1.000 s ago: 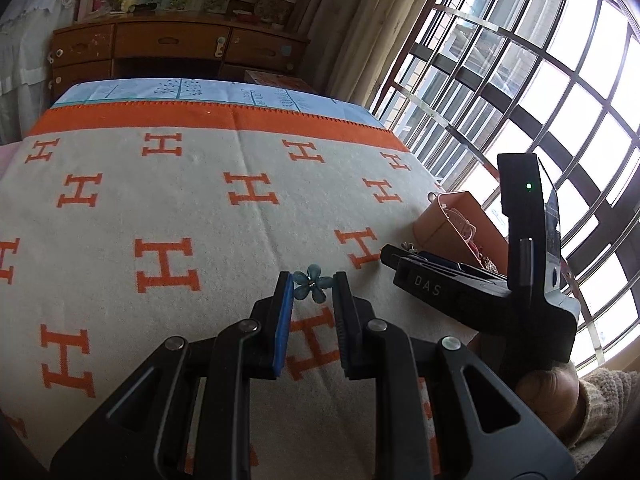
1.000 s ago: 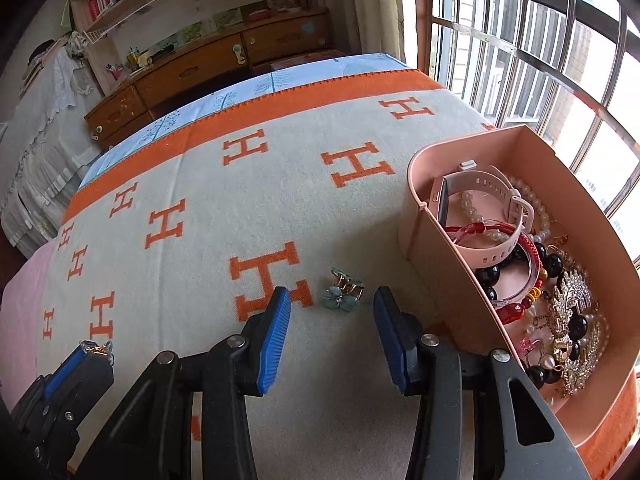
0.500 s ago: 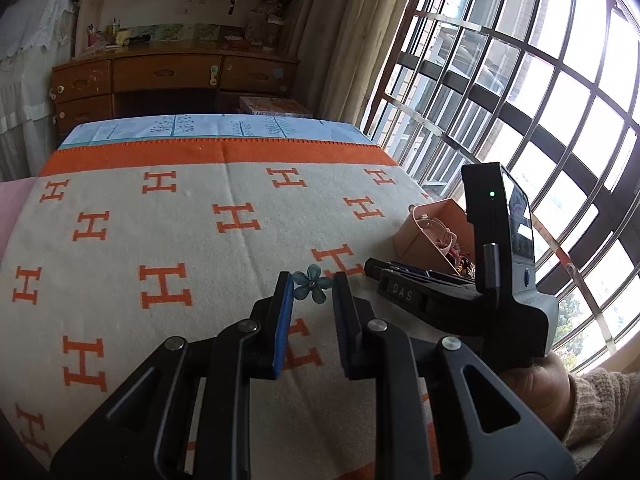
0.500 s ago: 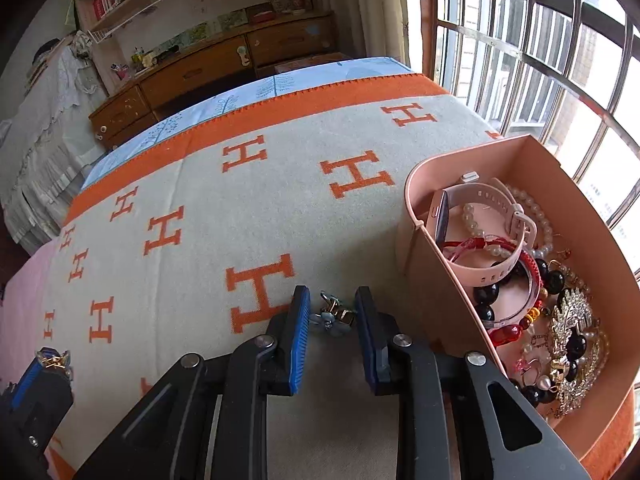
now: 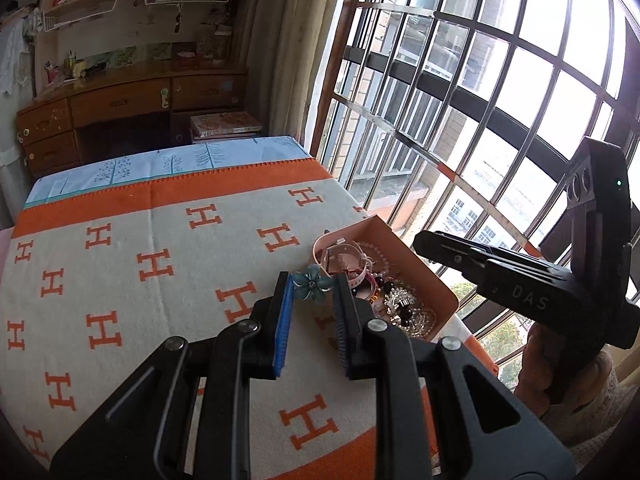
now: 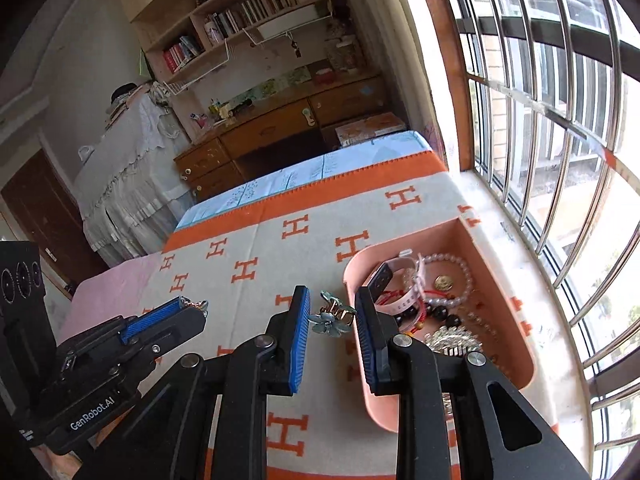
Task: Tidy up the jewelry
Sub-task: 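Carry both flower brooches into the pink box and open both tools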
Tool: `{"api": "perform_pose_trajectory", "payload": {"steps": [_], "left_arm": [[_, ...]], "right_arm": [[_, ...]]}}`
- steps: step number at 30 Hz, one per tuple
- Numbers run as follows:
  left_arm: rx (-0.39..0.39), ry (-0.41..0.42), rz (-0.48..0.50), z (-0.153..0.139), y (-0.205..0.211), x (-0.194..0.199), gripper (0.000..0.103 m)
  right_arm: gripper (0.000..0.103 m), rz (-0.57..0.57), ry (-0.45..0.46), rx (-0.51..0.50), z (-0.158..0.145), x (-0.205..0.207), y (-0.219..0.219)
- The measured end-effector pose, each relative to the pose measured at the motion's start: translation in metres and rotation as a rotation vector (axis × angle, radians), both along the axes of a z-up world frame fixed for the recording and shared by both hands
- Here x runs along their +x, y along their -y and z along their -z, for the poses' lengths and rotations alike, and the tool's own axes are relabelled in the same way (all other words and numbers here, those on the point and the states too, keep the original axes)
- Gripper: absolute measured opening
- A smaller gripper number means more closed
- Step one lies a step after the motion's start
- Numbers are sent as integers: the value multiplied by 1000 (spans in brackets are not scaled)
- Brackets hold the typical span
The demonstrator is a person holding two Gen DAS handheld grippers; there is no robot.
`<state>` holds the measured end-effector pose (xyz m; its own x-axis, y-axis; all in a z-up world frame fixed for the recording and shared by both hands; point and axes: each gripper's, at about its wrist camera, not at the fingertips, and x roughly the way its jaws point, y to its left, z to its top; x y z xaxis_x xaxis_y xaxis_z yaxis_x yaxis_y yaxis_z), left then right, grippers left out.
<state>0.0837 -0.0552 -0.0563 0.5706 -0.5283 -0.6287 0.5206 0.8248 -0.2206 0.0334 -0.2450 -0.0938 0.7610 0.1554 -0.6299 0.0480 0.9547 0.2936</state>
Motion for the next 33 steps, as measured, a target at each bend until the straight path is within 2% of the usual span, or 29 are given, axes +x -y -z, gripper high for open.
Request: {"api": "perform_pose_trajectory", "payload": {"steps": [6, 11, 16, 23, 30, 31, 32, 33], "left_arm": [[-5, -14, 56, -37, 62, 17, 17], [12, -96, 76, -29, 108, 48, 17], [40, -216, 78, 9, 143, 83, 17], [114, -294, 69, 62, 179, 113, 17], [140, -346, 71, 90, 191, 126, 18], [144, -361, 73, 92, 191, 127, 19], [148, -380, 75, 93, 190, 128, 24], [152, -393, 74, 94, 190, 129, 35]], "right_arm": [[23, 32, 75, -72, -57, -12, 62], [23, 23, 90, -135, -68, -12, 97], [23, -43, 11, -159, -25, 4, 99], [23, -105, -99, -133, 50, 31, 95], [24, -137, -134, -105, 85, 46, 88], [28, -136, -140, -106, 87, 49, 88], [30, -146, -143, -94, 90, 52, 87], [35, -151, -146, -81, 91, 53, 88]]}}
